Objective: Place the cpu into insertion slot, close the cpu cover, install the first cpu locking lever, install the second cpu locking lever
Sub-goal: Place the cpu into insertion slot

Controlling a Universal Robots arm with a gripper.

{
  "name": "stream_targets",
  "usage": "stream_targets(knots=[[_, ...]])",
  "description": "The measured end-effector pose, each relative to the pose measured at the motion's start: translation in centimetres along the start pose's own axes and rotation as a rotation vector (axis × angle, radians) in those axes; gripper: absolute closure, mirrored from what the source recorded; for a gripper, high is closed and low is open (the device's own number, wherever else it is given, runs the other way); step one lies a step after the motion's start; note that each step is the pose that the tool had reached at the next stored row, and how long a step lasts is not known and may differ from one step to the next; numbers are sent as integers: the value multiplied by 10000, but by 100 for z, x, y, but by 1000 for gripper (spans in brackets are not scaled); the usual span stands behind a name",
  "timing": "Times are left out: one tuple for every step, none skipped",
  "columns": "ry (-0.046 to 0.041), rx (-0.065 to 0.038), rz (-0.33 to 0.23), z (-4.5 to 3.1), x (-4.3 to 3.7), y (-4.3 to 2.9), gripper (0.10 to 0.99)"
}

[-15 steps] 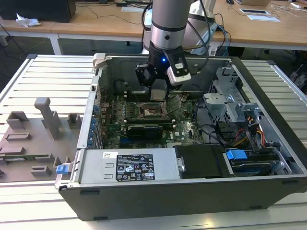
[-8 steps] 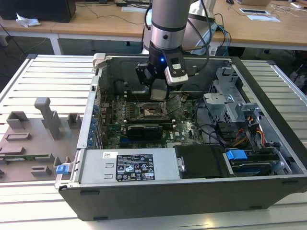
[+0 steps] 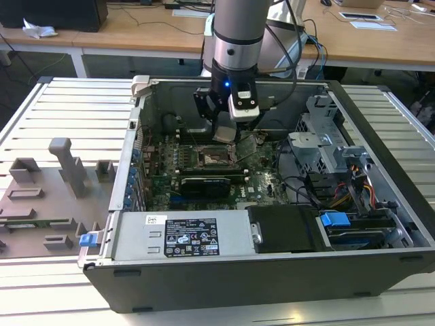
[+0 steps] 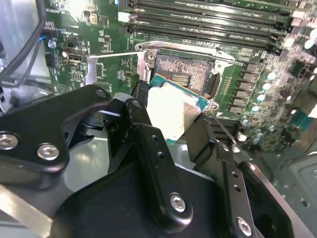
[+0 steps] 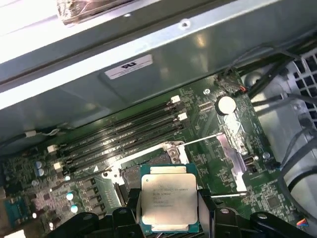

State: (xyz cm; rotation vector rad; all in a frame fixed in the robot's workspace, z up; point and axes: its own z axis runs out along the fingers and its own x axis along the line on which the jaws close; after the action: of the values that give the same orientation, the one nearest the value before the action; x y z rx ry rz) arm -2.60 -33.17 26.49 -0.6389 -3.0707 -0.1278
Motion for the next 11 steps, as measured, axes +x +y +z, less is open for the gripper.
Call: stream_targets(knots=[[-16,-4,206,0,0,0,545],[-29,-7,362,0,0,0,545],[-41,-10,518,0,0,0,545],[-62,-14,788,1,0,0,545],[-78,-18,981,1,0,0,545],[-89,-21,1123,1,0,0,545],[-108,-24,1358,1,0,0,545],[-118,-27,1495,1,0,0,545],[-134,-32,1689,1,0,0,545],[-150,-35,1883,2,0,0,545],[-159,-37,2002,2,0,0,545]])
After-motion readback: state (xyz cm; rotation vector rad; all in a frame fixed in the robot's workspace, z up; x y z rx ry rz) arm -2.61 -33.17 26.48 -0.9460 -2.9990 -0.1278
